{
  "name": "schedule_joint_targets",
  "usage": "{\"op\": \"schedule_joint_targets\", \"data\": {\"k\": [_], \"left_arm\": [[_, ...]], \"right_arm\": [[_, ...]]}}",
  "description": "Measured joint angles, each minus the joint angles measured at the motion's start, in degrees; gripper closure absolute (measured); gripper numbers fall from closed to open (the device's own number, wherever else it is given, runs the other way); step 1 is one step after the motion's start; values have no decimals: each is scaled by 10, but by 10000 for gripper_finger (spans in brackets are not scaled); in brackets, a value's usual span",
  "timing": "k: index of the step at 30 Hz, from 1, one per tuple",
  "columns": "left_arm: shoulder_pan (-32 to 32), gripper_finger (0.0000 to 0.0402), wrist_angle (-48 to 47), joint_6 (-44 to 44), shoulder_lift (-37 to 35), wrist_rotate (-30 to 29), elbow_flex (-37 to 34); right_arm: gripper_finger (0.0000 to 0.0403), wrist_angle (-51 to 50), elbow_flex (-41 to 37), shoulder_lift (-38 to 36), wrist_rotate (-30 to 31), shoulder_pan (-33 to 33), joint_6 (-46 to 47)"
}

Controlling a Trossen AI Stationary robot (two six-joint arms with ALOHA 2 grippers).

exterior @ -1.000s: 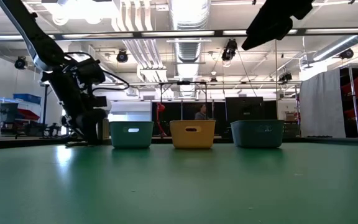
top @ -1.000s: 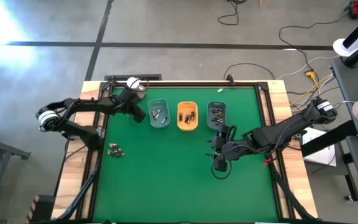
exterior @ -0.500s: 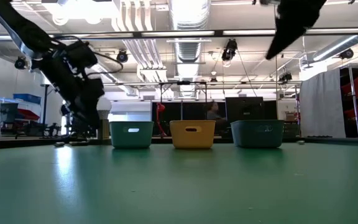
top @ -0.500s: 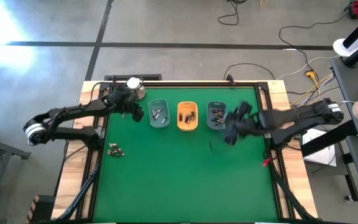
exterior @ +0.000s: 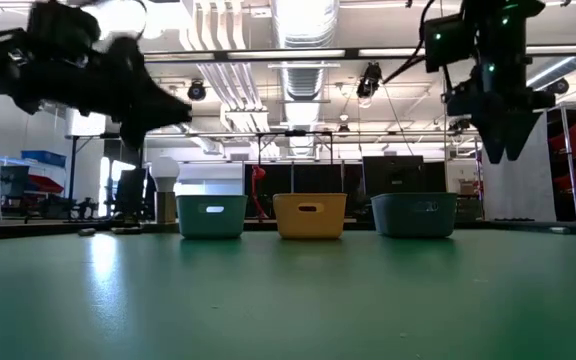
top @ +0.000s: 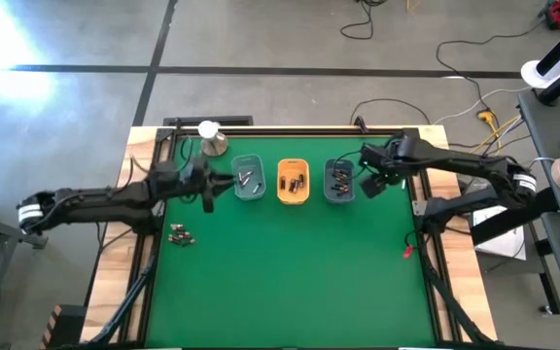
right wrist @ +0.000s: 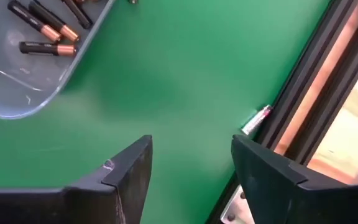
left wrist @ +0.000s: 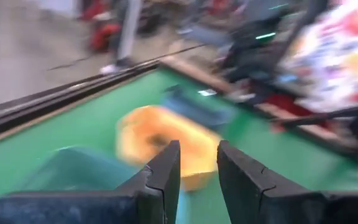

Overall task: Sort batteries
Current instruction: Put the silver battery into the green bin

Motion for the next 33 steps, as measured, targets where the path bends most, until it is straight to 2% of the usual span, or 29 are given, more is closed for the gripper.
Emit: {"op": "schedule_joint_targets", "data": {"k": [3,6,10,13,16,18,22,25,30,33], "left_arm": [[-82,315,57,-11,-14,0,-11],[-168,315,101,26,-16,-15,-12],[-248,315,94,79,-16,-42,15],[-284,315,51,85,-13,-48,37],[-304,315,1,85,-6,-53,51],[-310,315,-5,85,3,-71,52],[-311,315,-5,80,17,-117,52],[-311,315,-4,74,26,-126,52],[-311,315,4,78,31,-126,52],[-311,315,3,78,31,-126,52]], "right_arm": [[191,0,0,29,-8,-13,-1],[191,0,3,73,-28,-31,-38],[191,-3,6,142,-33,-49,-180],[191,-24,13,193,0,-49,-280],[188,-68,21,241,42,-55,-325],[180,-90,24,265,49,-74,-328],[153,-80,24,283,50,-137,-289],[134,-56,24,281,46,-188,-248],[124,-20,23,267,-86,-261,-201],[135,0,23,262,-113,-285,-183]]}}
